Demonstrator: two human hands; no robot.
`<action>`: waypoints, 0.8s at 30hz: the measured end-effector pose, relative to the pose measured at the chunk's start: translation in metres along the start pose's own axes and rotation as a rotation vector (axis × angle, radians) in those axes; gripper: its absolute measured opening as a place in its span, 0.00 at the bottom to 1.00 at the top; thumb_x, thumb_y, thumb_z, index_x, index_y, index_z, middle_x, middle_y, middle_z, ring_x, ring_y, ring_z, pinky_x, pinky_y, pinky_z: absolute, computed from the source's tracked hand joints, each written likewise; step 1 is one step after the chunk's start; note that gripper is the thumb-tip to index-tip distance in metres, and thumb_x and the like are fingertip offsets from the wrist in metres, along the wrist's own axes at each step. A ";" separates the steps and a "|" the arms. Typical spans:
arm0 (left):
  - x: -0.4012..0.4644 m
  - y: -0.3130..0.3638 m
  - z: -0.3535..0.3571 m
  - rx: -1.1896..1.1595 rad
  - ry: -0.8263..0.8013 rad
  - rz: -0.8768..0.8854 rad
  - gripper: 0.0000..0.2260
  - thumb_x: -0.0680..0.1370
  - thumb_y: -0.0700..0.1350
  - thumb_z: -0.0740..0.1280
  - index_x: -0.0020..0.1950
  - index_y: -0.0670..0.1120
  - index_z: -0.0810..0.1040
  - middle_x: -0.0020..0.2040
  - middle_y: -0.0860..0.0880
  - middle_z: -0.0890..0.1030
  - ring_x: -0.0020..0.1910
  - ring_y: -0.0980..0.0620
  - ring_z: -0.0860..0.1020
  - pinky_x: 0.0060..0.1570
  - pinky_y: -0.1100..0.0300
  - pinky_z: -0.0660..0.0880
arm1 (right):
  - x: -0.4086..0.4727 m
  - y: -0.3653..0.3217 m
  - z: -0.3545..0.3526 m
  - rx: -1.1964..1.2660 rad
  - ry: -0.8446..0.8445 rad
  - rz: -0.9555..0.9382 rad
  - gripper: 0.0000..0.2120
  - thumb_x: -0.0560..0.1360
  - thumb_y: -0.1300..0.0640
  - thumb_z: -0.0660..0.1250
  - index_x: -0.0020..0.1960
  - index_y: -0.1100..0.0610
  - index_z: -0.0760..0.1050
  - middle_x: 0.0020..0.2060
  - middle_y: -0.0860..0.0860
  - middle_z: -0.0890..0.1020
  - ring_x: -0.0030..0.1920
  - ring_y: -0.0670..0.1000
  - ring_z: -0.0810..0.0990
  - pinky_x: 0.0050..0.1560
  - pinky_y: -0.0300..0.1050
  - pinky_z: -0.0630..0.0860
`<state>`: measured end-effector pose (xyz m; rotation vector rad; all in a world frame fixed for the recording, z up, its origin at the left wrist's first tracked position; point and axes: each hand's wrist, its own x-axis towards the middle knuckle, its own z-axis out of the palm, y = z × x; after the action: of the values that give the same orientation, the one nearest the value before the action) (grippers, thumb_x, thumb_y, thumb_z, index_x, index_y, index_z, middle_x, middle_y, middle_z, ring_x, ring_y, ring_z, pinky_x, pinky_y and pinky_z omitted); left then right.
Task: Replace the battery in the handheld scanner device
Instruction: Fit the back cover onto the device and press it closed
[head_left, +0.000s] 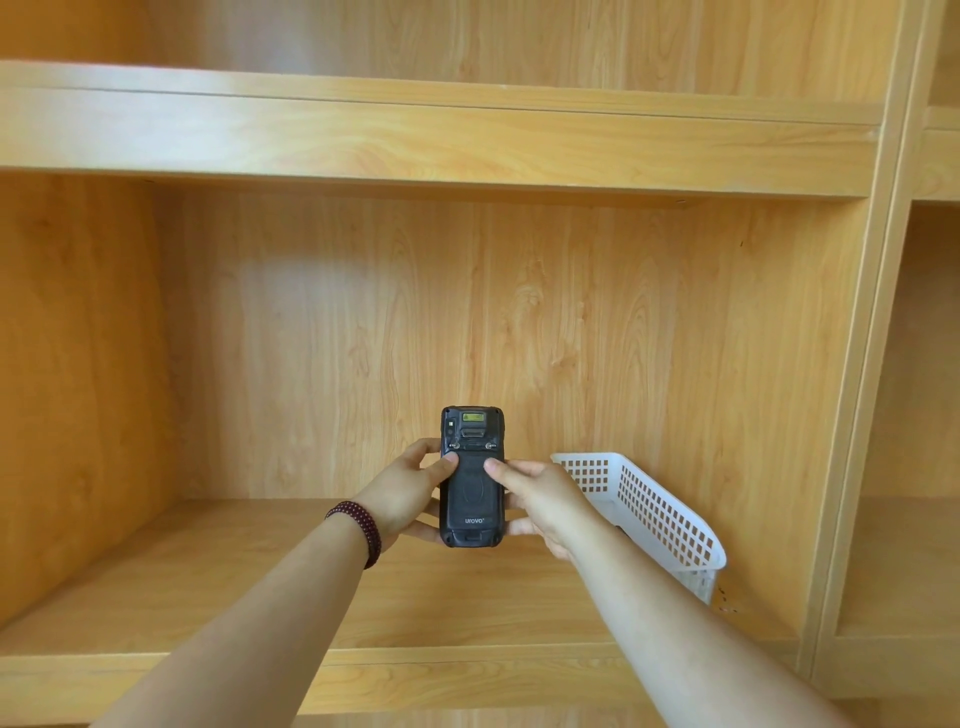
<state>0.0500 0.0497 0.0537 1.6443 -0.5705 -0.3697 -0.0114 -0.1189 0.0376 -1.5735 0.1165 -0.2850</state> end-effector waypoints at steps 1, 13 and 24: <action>-0.001 0.001 0.001 0.006 0.013 0.000 0.13 0.81 0.52 0.62 0.64 0.51 0.72 0.57 0.43 0.81 0.47 0.41 0.85 0.41 0.42 0.82 | -0.001 0.000 0.001 -0.002 0.000 0.001 0.17 0.77 0.51 0.69 0.60 0.61 0.79 0.53 0.56 0.85 0.53 0.55 0.84 0.46 0.57 0.84; 0.001 -0.006 0.007 -0.034 0.018 -0.193 0.07 0.76 0.38 0.70 0.53 0.38 0.79 0.51 0.40 0.85 0.49 0.43 0.84 0.44 0.47 0.82 | -0.002 0.015 0.001 -0.045 0.060 0.170 0.19 0.78 0.50 0.68 0.60 0.63 0.78 0.53 0.57 0.84 0.50 0.55 0.84 0.40 0.50 0.83; 0.014 -0.038 0.022 0.014 0.124 -0.379 0.11 0.76 0.36 0.70 0.57 0.33 0.77 0.53 0.37 0.82 0.48 0.42 0.82 0.43 0.50 0.81 | -0.002 0.033 0.008 -0.259 0.024 0.319 0.16 0.80 0.54 0.65 0.62 0.65 0.73 0.48 0.57 0.81 0.46 0.56 0.82 0.34 0.42 0.82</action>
<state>0.0550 0.0269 0.0140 1.7750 -0.1662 -0.5356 -0.0081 -0.1118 0.0042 -1.7774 0.4326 -0.0381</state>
